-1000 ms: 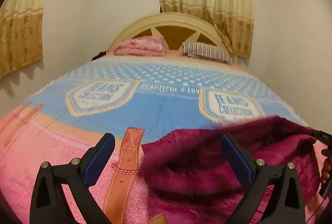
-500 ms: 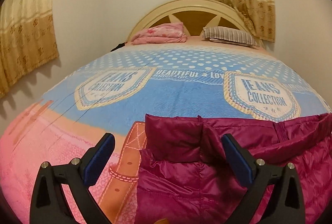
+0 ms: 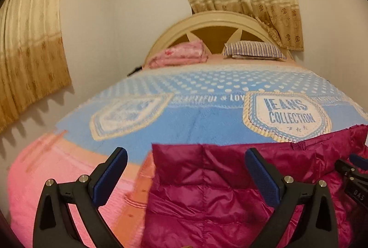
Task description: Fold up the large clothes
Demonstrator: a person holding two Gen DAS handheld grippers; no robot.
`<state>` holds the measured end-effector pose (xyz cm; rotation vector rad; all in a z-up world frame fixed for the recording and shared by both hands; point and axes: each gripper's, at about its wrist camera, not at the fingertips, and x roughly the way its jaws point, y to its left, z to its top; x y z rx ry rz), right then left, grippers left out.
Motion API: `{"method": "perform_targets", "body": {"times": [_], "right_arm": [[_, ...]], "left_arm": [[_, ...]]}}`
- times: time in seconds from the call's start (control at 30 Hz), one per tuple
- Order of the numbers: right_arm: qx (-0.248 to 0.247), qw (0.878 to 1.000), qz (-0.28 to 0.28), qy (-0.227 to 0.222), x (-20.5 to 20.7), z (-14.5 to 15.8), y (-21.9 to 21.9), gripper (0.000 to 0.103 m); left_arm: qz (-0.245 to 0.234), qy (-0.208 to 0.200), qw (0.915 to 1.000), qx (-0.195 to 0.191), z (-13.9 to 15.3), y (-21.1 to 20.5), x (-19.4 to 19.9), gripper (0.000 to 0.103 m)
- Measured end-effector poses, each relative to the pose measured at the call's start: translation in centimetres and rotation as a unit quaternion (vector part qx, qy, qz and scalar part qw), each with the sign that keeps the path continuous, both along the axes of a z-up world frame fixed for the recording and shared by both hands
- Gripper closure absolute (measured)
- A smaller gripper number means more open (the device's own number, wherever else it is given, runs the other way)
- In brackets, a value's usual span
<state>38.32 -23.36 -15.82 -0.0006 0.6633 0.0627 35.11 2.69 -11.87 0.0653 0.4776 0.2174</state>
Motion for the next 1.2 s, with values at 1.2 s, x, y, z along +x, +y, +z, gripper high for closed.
{"method": "perform_targets", "body": {"times": [1.2], "right_arm": [[0.016,0.998,-0.033,0.056,2.7,-4.1,-1.8,0.054]], "left_arm": [[0.0,0.141,0.99,0.002,-8.7,-1.3,7.1,0.001]]}}
